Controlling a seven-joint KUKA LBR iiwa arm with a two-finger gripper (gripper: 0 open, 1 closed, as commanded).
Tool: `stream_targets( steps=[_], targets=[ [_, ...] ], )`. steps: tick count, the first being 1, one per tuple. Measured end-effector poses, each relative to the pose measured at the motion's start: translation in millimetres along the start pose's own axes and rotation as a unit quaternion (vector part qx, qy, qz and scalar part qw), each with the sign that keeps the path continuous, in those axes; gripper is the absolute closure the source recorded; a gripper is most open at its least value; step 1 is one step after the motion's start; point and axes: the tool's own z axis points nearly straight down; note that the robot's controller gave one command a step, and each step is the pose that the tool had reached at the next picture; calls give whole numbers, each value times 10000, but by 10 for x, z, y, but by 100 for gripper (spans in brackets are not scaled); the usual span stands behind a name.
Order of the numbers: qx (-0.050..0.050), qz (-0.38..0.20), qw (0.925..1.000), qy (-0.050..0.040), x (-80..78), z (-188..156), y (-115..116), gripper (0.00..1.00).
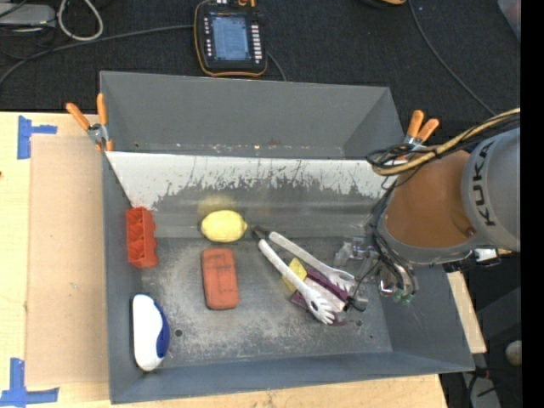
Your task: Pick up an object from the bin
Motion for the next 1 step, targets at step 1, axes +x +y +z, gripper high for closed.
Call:
stream_targets(
  steps=[1],
  targets=[
    [-11,714,9974,64,62,219,206,0]
  ],
)
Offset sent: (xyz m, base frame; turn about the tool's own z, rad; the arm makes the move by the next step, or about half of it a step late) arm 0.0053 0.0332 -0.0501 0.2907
